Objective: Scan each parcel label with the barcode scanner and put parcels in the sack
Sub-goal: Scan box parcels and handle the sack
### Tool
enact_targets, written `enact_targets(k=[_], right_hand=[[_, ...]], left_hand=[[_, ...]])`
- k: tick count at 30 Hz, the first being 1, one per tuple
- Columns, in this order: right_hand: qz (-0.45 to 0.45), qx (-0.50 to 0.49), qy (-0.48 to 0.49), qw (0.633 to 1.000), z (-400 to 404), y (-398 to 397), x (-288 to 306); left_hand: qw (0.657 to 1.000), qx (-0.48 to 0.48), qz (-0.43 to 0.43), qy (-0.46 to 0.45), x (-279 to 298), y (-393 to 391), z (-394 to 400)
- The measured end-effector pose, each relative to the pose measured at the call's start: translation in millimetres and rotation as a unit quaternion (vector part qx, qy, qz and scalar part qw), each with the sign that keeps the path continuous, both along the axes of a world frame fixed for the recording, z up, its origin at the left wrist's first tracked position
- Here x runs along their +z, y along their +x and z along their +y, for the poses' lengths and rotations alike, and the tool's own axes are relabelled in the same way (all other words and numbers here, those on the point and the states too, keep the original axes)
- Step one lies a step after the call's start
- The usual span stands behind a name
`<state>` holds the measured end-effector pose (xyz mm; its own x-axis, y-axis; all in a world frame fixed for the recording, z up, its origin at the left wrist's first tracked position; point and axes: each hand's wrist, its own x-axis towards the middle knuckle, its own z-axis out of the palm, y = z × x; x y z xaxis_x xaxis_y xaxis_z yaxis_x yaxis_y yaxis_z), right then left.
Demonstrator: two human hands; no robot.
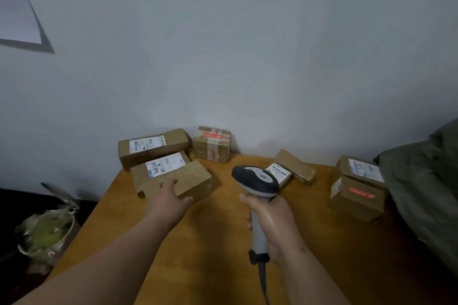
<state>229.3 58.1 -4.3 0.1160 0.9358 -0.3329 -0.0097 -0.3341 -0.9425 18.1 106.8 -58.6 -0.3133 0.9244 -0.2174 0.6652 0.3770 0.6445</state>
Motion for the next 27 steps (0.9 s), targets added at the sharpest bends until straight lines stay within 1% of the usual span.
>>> enact_targets(k=[3, 7, 11, 15, 19, 20, 21, 22, 23, 24, 25, 26, 27], right_hand=[[-0.009, -0.005, -0.022, 1.000, 24.1, -40.0, -22.8], [-0.024, -0.015, -0.062, 0.998, 42.3, -77.2, -52.2], [-0.029, -0.017, -0.085, 0.996, 50.7, -97.5, -68.4], [-0.030, -0.027, -0.104, 0.994, 55.0, -103.4, -81.9], [-0.015, -0.054, -0.108, 0.993, 51.3, -101.0, -86.8], [-0.011, -0.064, -0.105, 0.992, 49.8, -99.9, -86.3], [-0.006, -0.074, -0.101, 0.992, 48.3, -98.7, -85.7], [-0.001, -0.083, -0.097, 0.992, 46.4, -97.8, -84.2], [0.006, -0.092, -0.095, 0.991, 43.9, -96.9, -82.4], [0.013, -0.102, -0.094, 0.990, 41.2, -95.9, -80.4], [0.020, -0.110, -0.090, 0.990, 38.4, -94.4, -78.2], [0.025, -0.116, -0.082, 0.990, 33.4, -92.0, -75.1], [0.029, -0.123, -0.075, 0.989, 32.4, -90.7, -74.6]], left_hand=[[0.996, -0.027, 0.081, -0.025, -22.2, -41.1, 20.9], [0.990, -0.076, 0.111, -0.045, -49.4, -74.5, 43.2], [0.978, -0.126, 0.150, -0.075, -70.8, -92.5, 64.0], [0.969, -0.158, 0.154, -0.112, -85.8, -102.9, 78.8], [0.971, -0.162, 0.154, -0.091, -86.2, -100.5, 73.8], [0.977, -0.146, 0.128, -0.090, -83.2, -98.1, 69.2], [0.987, -0.118, 0.065, -0.093, -81.5, -95.4, 64.4], [0.991, -0.078, -0.038, -0.102, -78.4, -91.6, 58.5], [0.978, -0.032, -0.163, -0.126, -75.2, -87.3, 52.0], [0.946, 0.017, -0.282, -0.158, -70.1, -83.1, 44.2], [0.906, 0.062, -0.372, -0.192, -65.0, -79.2, 35.1], [0.871, 0.094, -0.432, -0.212, -58.7, -75.2, 23.5], [0.845, 0.110, -0.474, -0.222, -54.8, -73.4, 16.0]])
